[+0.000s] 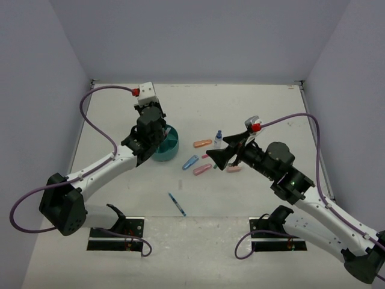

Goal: Sort the stationery into containers
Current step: Place the pen in the storage box.

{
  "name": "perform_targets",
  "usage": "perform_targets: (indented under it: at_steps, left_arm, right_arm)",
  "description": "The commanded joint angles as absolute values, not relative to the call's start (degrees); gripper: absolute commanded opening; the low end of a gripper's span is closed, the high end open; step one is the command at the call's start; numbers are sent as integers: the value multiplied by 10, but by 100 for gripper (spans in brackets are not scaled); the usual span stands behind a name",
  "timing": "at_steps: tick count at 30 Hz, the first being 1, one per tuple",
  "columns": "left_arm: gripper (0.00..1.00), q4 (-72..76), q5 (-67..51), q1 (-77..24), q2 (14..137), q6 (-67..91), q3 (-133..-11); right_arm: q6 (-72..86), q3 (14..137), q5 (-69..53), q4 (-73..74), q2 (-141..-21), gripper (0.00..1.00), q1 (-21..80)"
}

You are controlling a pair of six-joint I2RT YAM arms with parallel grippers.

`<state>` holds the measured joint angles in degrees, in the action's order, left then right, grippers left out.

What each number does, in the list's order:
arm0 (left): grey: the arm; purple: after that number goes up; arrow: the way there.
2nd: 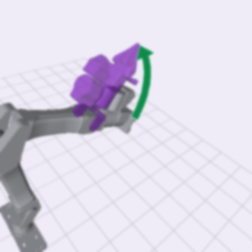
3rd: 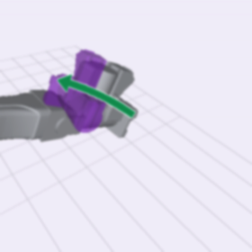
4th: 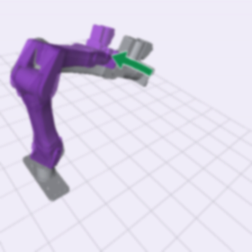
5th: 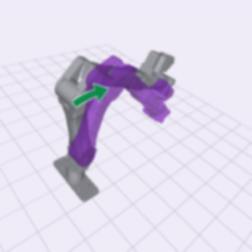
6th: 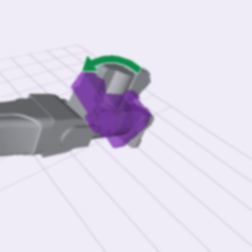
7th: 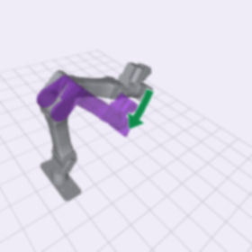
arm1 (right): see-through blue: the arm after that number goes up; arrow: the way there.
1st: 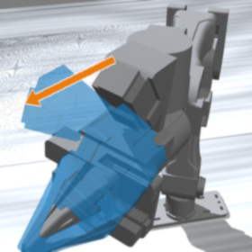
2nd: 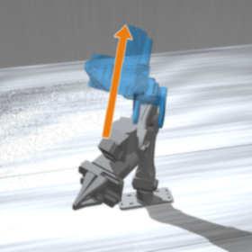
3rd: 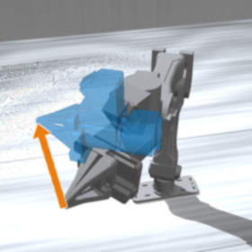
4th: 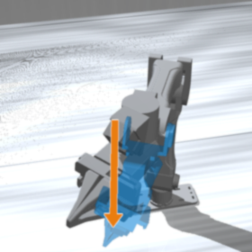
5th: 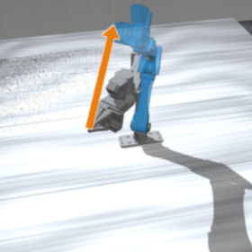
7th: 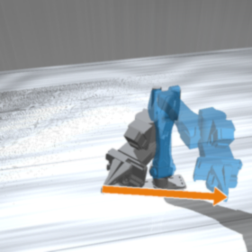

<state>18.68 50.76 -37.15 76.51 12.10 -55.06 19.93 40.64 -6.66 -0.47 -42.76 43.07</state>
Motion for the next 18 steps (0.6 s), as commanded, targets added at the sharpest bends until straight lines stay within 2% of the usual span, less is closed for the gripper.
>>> perform_targets:
  at_steps: [1, 7, 11, 13, 15, 18]
  left_arm:
    - [0, 248, 509, -365, 784, 156, -513]
    - [2, 212, 491, -366, 791, 221, -469]
    - [27, 190, 464, -367, 784, 224, -466]
    - [49, 174, 442, -366, 767, 228, -469]
    - [66, 156, 431, -366, 746, 234, -474]
    - [72, 111, 420, -367, 704, 243, -491]
  right_arm:
    - [207, 405, -78, -20, -432, 99, 432]
    - [211, 411, -86, -18, -443, 99, 432]
    - [216, 417, -91, -18, -452, 99, 432]
    - [218, 426, -101, -10, -467, 99, 432]
    - [218, 434, -102, -4, -476, 99, 432]
    - [220, 443, -106, 23, -496, 99, 433]
